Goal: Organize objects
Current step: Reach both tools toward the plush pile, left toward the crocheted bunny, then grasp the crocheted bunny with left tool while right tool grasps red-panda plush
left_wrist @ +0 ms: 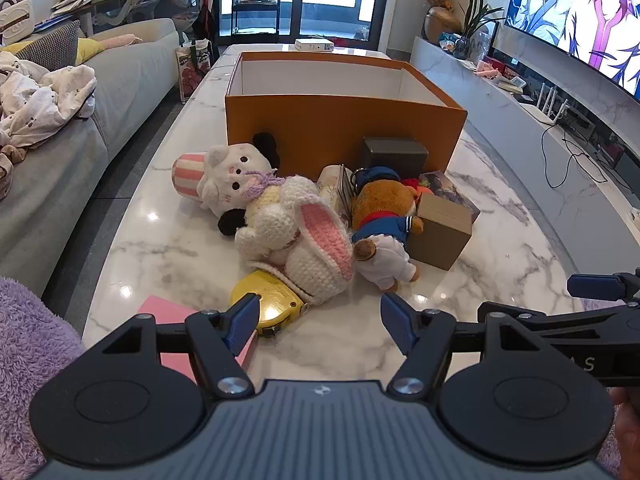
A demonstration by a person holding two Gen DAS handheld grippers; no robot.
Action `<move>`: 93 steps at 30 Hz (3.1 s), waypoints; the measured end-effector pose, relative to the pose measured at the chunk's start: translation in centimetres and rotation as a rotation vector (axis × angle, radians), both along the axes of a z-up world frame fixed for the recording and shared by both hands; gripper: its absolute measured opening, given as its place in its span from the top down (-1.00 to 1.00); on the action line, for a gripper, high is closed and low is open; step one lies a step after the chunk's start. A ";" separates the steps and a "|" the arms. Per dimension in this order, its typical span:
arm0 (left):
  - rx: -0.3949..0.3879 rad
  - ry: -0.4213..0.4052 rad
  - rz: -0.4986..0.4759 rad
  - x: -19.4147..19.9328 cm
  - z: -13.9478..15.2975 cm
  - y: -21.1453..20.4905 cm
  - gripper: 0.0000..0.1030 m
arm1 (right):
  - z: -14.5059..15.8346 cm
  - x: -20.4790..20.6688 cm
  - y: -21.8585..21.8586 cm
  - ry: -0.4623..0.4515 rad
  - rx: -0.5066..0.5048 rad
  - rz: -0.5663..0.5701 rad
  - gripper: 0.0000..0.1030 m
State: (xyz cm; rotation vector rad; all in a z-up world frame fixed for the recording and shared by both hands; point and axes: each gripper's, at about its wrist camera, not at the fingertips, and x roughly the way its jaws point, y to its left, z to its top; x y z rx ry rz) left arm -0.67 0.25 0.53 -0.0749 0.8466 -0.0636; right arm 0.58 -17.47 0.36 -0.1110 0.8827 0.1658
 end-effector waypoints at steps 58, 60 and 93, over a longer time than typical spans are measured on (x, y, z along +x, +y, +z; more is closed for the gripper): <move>-0.373 0.363 0.152 13.1 -4.8 5.4 -0.35 | -4.5 12.7 2.9 0.263 0.394 0.005 0.30; -0.392 0.381 0.164 13.6 -5.5 5.6 -0.35 | -4.4 12.3 2.7 0.251 0.378 0.028 0.31; -0.388 0.123 -0.052 12.3 5.1 6.3 0.02 | 6.5 9.6 0.7 -0.026 0.393 0.151 1.00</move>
